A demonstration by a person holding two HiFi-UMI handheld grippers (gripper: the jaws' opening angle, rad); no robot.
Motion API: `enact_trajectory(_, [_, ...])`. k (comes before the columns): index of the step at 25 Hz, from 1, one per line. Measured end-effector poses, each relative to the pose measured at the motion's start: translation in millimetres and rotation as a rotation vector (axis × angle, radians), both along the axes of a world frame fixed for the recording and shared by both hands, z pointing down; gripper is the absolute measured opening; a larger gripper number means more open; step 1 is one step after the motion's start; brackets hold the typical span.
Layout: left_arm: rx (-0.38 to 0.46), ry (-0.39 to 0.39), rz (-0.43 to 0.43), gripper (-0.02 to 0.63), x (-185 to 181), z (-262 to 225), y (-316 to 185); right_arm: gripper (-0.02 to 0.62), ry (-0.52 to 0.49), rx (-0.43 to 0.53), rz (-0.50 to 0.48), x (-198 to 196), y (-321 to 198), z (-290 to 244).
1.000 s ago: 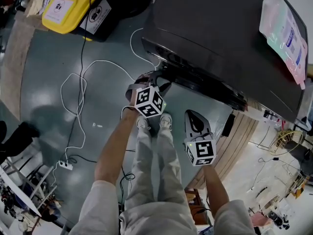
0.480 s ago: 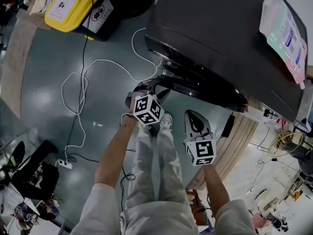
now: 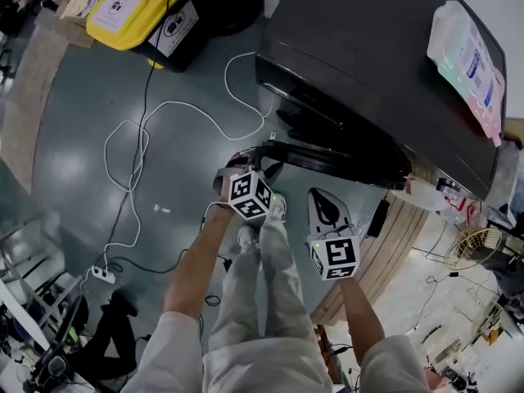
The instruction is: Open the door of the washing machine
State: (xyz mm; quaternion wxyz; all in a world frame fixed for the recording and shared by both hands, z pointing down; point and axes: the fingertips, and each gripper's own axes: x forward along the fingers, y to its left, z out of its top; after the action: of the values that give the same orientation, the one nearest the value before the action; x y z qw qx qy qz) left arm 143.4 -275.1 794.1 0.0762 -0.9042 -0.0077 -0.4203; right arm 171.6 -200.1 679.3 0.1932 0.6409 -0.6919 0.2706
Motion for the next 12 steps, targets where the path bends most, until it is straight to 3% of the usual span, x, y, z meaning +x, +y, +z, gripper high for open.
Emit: enact_trajectory(12, [-0.01,0.036,-0.023,0.133,-33,0,52,-0.002,-0.011,0.016,0.048,-57,49,1])
